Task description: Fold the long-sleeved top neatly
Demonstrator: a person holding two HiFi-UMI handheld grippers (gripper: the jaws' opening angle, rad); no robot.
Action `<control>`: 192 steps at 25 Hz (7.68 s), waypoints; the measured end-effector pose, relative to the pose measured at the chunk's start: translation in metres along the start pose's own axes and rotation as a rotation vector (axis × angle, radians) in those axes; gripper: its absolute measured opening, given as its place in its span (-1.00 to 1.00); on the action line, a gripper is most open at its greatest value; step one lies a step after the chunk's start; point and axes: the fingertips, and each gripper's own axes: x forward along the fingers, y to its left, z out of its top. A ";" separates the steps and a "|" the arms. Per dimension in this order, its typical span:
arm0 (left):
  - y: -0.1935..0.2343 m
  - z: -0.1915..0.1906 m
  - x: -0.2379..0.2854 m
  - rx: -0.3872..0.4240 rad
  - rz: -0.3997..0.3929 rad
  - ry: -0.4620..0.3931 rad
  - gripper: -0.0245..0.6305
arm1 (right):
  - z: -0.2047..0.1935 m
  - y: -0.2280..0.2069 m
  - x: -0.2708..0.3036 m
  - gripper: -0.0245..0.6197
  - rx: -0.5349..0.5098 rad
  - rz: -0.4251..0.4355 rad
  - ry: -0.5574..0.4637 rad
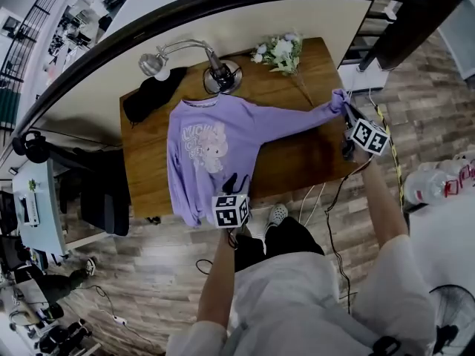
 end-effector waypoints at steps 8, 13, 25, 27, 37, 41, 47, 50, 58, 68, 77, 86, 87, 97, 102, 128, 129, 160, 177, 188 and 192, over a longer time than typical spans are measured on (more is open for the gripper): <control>-0.006 0.002 0.005 -0.023 -0.021 -0.010 -0.43 | -0.049 -0.052 -0.002 -0.64 -0.018 -0.238 0.164; -0.005 -0.006 -0.001 0.006 -0.054 0.005 -0.43 | -0.046 -0.070 -0.036 -0.54 -0.061 -0.372 0.159; -0.008 -0.020 -0.025 0.126 -0.209 0.026 -0.43 | -0.082 0.125 -0.106 -0.55 -0.444 -0.114 0.072; -0.007 -0.019 -0.033 0.140 -0.235 0.015 -0.43 | -0.102 0.162 -0.118 -0.55 -0.429 -0.081 0.067; 0.043 -0.058 -0.091 0.214 -0.298 0.024 -0.43 | -0.258 0.286 -0.160 -0.56 -0.394 -0.007 0.198; 0.064 -0.088 -0.108 0.215 -0.309 0.043 -0.43 | -0.315 0.312 -0.173 -0.56 -0.421 0.024 0.271; 0.103 -0.139 -0.125 0.203 -0.304 0.094 -0.43 | -0.373 0.326 -0.172 -0.55 -0.406 0.049 0.353; 0.128 -0.159 -0.131 0.160 -0.261 0.121 -0.43 | -0.402 0.327 -0.159 -0.43 -0.398 0.083 0.419; 0.149 -0.186 -0.139 0.084 -0.183 0.139 -0.43 | -0.420 0.311 -0.118 -0.68 -0.363 0.037 0.481; 0.159 -0.181 -0.138 0.024 -0.091 0.088 -0.43 | -0.388 0.267 -0.171 -0.80 -0.326 0.033 0.430; 0.209 -0.176 -0.153 -0.045 0.050 0.046 -0.43 | -0.374 0.216 -0.172 -0.60 -0.340 -0.086 0.469; 0.203 -0.220 -0.130 -0.048 -0.084 0.094 -0.23 | -0.391 0.248 -0.188 -0.43 -0.399 -0.142 0.469; 0.198 -0.224 -0.124 -0.045 -0.090 0.103 -0.22 | -0.398 0.257 -0.187 -0.43 -0.405 -0.122 0.482; 0.197 -0.247 -0.090 -0.122 0.197 0.017 -0.17 | -0.427 0.368 -0.186 -0.46 -0.484 0.153 0.468; 0.207 -0.252 -0.084 -0.161 0.323 -0.056 -0.18 | -0.430 0.407 -0.200 -0.47 -0.514 0.269 0.439; 0.240 -0.210 -0.187 0.008 0.482 -0.129 -0.77 | -0.395 0.443 -0.200 -0.52 -0.528 0.422 0.346; 0.244 -0.202 -0.198 0.032 0.494 -0.131 -0.77 | -0.389 0.448 -0.199 -0.52 -0.535 0.432 0.340; 0.454 0.026 -0.272 0.584 0.493 -0.157 -0.77 | -0.326 0.616 -0.066 -0.60 -0.486 0.427 0.320; 0.598 0.069 -0.234 0.590 0.634 -0.190 -0.77 | -0.346 0.602 0.016 -0.60 -0.363 0.160 0.384; 0.648 -0.073 -0.174 0.445 0.556 0.149 -0.68 | -0.367 0.549 0.011 -0.60 -0.325 0.027 0.474; 0.653 -0.097 -0.172 0.378 0.524 0.196 -0.47 | -0.370 0.523 -0.008 -0.60 -0.375 0.001 0.520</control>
